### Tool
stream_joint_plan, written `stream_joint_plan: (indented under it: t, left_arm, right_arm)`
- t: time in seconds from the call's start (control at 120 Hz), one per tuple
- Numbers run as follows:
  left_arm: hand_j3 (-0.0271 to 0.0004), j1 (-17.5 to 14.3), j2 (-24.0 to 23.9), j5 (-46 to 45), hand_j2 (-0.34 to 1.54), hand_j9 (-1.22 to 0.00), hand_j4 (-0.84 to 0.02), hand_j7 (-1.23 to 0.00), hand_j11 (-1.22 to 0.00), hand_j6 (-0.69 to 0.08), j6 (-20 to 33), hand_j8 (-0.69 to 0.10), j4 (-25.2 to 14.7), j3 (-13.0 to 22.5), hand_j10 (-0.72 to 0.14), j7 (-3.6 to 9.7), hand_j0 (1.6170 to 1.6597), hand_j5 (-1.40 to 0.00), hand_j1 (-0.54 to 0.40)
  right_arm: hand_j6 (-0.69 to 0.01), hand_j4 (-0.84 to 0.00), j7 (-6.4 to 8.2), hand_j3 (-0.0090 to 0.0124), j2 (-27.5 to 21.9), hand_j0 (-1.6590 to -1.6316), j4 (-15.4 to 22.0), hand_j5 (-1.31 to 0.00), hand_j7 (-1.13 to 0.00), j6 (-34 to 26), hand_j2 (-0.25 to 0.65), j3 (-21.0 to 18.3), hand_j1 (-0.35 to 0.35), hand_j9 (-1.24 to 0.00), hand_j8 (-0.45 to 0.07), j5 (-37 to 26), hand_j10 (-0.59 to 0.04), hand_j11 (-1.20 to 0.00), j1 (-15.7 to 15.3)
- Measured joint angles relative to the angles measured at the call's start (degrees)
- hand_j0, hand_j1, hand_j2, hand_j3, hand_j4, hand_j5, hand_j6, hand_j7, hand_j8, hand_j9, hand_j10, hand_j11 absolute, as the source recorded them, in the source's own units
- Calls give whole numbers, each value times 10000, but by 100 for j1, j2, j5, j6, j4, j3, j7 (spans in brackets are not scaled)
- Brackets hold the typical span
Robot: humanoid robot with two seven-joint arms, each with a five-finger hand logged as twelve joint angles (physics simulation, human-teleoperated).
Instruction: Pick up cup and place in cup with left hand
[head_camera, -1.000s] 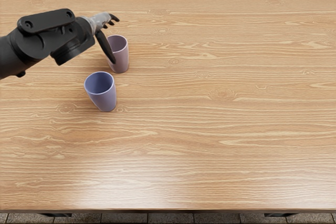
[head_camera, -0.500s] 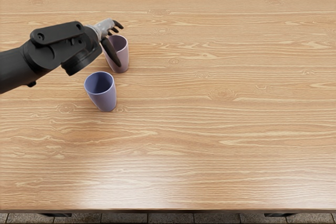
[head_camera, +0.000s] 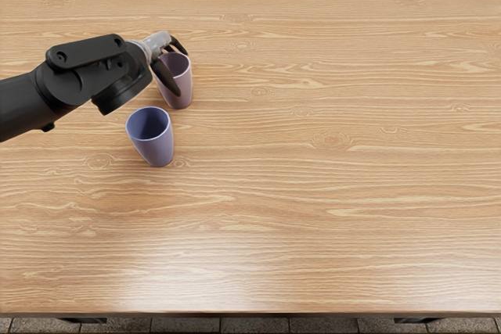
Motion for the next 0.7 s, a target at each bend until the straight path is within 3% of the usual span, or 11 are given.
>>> stream_joint_plan:
  t: [0.125, 0.433, 0.7]
  left_arm:
    - [0, -9, 24, -9, 897, -5884, -4373, -5924, -5914, -2789, -13, -2891, -13, -24, -4135, 1, 16560, -5881, -1262]
    - [0, -96, 149, -35, 1410, -6378, -3823, -6567, -6491, -2110, -70, -2427, -200, -266, -3732, 30, 16542, -6526, -1745]
    - [0, -328, 637, -40, 2002, -6453, -3656, -6733, -6622, -2001, -151, -2318, -823, -533, -3714, 62, 16531, -6712, -1973]
  right_arm:
    - [-110, -111, 0, 0, 0, -16581, 0, -148, -149, 0, -25, 0, -3351, -149, -111, 0, -112, -149, 0]
    - [-110, -111, 0, 0, 0, -16581, 0, -148, -149, 0, -25, 0, -3351, -149, -111, 0, -112, -149, 0]
    - [-110, -111, 0, 0, 0, -16581, 0, -148, -149, 0, -25, 0, -3351, -149, -111, 0, -112, -149, 0]
